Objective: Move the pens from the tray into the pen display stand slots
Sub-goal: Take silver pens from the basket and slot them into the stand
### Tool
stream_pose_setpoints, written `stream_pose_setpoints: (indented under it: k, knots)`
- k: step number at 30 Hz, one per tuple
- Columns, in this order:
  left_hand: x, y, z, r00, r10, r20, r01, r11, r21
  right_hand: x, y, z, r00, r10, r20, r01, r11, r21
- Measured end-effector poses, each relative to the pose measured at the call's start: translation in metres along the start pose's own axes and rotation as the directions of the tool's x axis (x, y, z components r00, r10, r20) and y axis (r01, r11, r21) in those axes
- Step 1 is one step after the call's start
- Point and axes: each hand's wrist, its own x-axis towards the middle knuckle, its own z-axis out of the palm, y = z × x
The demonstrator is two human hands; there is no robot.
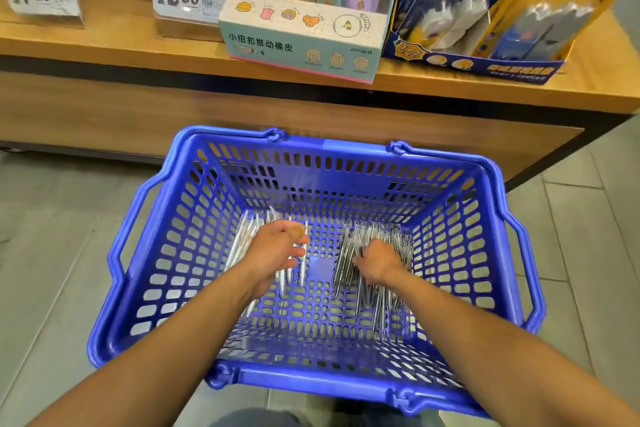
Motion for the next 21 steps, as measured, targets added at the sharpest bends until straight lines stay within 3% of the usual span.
stream_pose_setpoints:
  k: [2, 5, 7, 11, 13, 16, 17, 18, 19, 21]
  knots:
    - [0.001, -0.001, 0.001, 1.000, -0.004, -0.002, 0.004, 1.000, -0.014, -0.007, -0.009, -0.009, 0.992, -0.095, 0.083, 0.061, 0.938, 0.342]
    - [0.003, -0.003, 0.005, 1.000, -0.029, 0.009, 0.030, 0.998, -0.056, -0.023, -0.033, -0.018, 0.945, -0.260, 0.196, 0.042, 0.694, 0.718]
    - [0.002, -0.003, 0.007, 0.996, -0.071, 0.052, 0.076, 0.993, -0.091, -0.029, -0.047, -0.016, 0.926, -0.318, 0.204, 0.037, 0.615, 0.788]
    - [0.004, -0.004, 0.005, 0.977, -0.127, 0.170, 0.162, 0.963, -0.213, -0.030, -0.060, -0.002, 0.946, -0.300, 0.122, 0.087, 0.597, 0.798]
    - [0.006, -0.005, 0.005, 0.983, -0.112, 0.148, 0.142, 0.967, -0.210, -0.027, -0.060, 0.001, 0.944, -0.310, 0.111, 0.094, 0.576, 0.812]
    - [0.011, -0.007, 0.004, 0.994, -0.099, 0.052, 0.107, 0.979, -0.172, -0.019, -0.053, -0.002, 0.910, -0.371, 0.186, 0.006, 0.461, 0.887]
    - [0.012, -0.007, 0.003, 0.994, -0.102, 0.038, 0.107, 0.978, -0.178, -0.014, -0.050, -0.002, 0.921, -0.335, 0.198, -0.022, 0.462, 0.886]
    - [0.012, -0.006, 0.003, 0.994, -0.103, 0.033, 0.108, 0.976, -0.190, -0.008, -0.048, 0.000, 0.950, -0.252, 0.183, -0.021, 0.534, 0.845]
    - [0.013, -0.006, 0.003, 0.994, -0.101, 0.031, 0.105, 0.974, -0.202, -0.001, -0.045, 0.004, 0.982, -0.136, 0.134, -0.007, 0.672, 0.740]
    - [0.014, -0.004, 0.003, 0.996, -0.085, 0.024, 0.088, 0.973, -0.213, 0.011, -0.039, 0.016, 1.000, 0.005, -0.012, 0.000, 0.928, 0.372]
